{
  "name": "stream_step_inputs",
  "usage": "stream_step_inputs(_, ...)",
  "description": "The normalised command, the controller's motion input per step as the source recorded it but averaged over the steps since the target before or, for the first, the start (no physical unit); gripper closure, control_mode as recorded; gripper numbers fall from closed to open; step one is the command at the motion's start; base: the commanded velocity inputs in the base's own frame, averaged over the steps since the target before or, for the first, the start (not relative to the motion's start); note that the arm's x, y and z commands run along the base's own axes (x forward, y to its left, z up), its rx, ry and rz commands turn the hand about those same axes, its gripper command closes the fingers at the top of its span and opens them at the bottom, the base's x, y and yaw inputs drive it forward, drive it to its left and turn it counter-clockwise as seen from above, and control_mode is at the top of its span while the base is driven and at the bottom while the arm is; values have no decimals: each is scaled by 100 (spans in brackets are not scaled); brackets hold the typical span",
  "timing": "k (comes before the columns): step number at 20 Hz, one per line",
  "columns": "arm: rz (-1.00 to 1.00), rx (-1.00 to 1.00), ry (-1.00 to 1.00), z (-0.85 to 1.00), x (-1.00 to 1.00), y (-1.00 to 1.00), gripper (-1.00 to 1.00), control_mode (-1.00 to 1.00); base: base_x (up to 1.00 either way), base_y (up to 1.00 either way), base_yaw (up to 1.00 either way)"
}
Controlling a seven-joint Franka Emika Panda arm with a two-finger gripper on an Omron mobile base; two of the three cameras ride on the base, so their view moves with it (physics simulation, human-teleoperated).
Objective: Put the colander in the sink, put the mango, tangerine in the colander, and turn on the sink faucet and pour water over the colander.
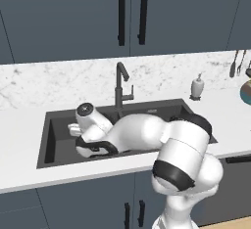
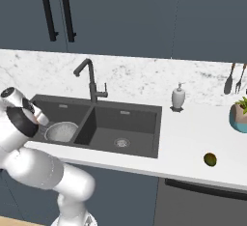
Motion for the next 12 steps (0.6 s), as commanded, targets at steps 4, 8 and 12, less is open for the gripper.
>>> stream_step_inputs(4,0,-24,1,-62,33,0,100,-100,0,0,0)
stream_step_inputs(8,0,-18,9,-55,40,0,100,-100,0,0,0)
stream_step_inputs(12,0,-5,15,-19,55,0,100,-100,0,0,0)
